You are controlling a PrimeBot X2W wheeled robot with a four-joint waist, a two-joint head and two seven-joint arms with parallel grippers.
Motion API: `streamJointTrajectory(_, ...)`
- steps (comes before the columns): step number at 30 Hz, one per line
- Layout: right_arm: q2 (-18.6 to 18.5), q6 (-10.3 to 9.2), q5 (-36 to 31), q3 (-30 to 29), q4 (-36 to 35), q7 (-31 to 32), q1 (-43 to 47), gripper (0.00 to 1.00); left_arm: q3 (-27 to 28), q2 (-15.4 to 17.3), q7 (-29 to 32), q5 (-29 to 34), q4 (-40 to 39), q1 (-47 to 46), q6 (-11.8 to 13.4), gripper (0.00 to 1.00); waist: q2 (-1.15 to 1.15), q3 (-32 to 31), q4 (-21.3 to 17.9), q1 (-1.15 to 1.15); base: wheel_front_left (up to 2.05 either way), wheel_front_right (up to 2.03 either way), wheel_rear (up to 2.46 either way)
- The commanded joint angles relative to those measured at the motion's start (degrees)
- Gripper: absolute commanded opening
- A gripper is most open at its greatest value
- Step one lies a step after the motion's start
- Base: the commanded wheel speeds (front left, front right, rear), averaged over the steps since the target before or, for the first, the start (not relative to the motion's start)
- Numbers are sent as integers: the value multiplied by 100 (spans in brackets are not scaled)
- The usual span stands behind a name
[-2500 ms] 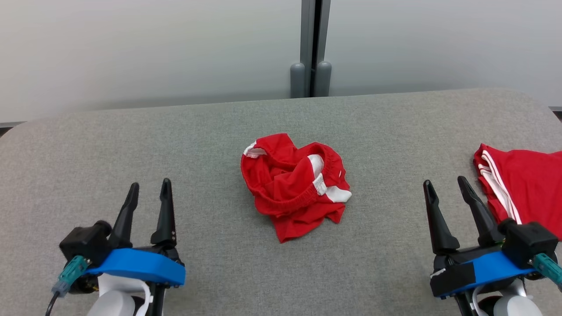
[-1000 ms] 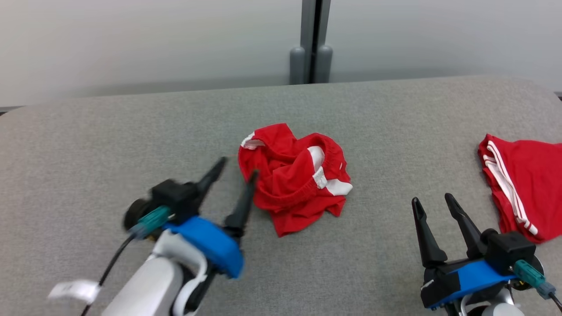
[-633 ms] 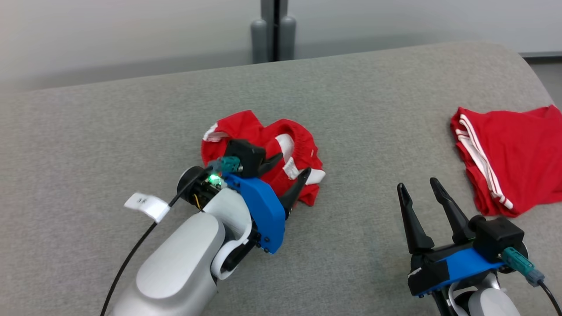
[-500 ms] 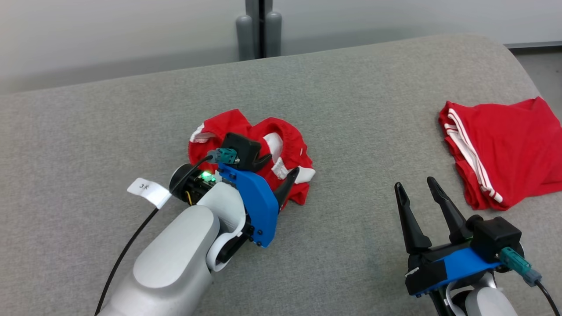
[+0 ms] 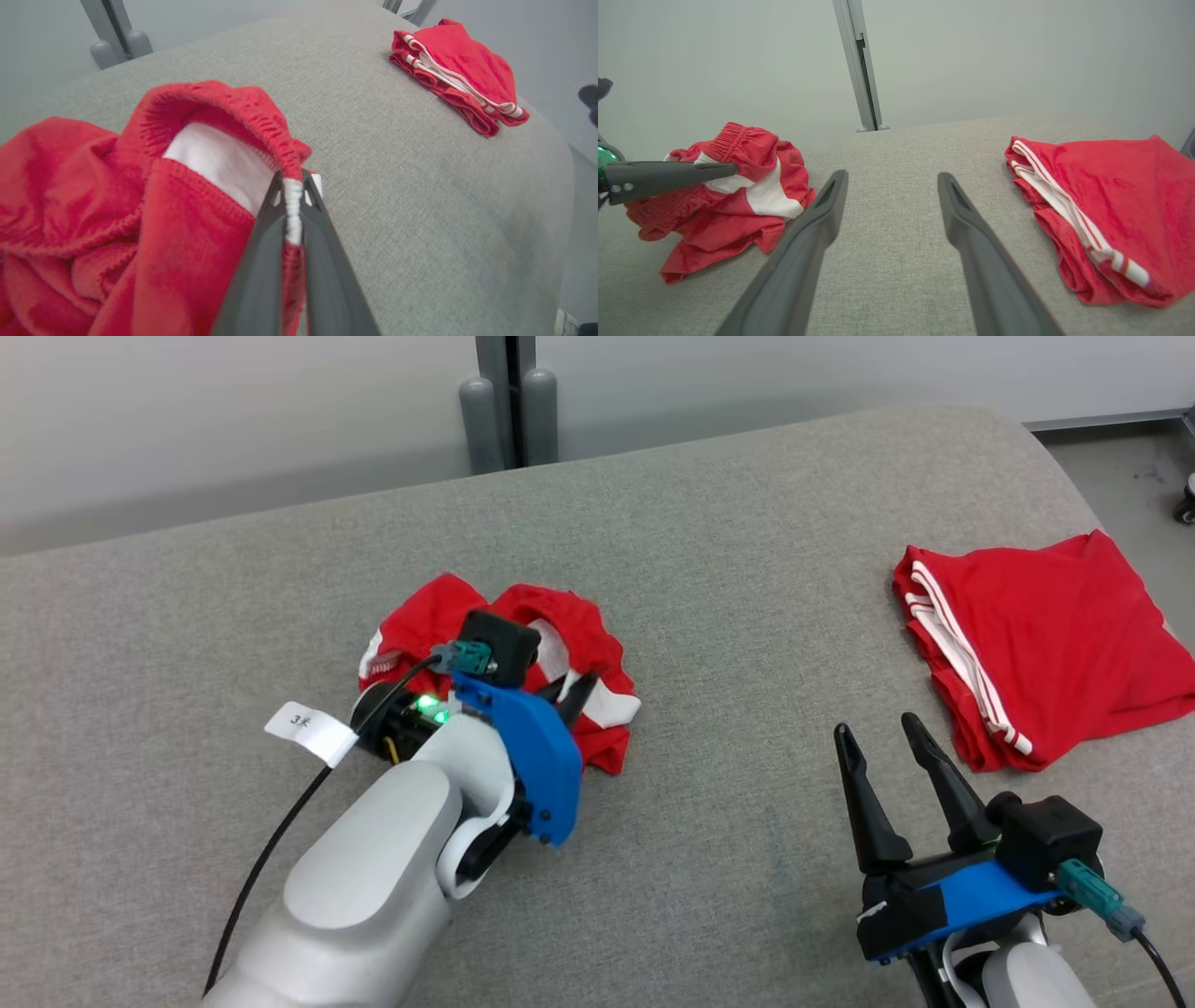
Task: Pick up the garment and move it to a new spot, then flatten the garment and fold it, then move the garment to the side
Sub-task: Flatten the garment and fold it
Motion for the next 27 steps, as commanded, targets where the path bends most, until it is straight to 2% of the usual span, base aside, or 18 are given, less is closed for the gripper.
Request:
streamJointTrajectory(1,-7,4,-5,-22,13,-38,-41,100,48,-68,-131,-25,-77,-143,10,0,0,-22,22,-1,0,0,0)
streamJointTrajectory(6,-6,4,-40,-73,-6,26,42,100,205,-354,-817,-246,-575,-546,-41,0,0,-150,133,-1,0,0,0)
streamJointTrajectory(10,-6,4,-45,-51,-45,67,97,100,411,-544,-1338,-869,-1159,-868,-72,0,0,-247,203,-1,0,0,0)
streamJointTrajectory(16,-6,4,-34,-43,-80,123,158,100,179,-587,-1555,-1673,-1817,-942,-73,0,0,-347,352,-1,0,0,0)
streamJointTrajectory(23,-8,4,-32,-175,-197,142,228,100,-628,442,-811,-2160,-2051,112,-61,0,0,-248,634,-1,0,0,0)
streamJointTrajectory(27,-6,4,-41,-261,-269,158,233,100,-975,1277,-370,-2082,-1946,703,-24,0,0,-176,790,-1,0,0,0)
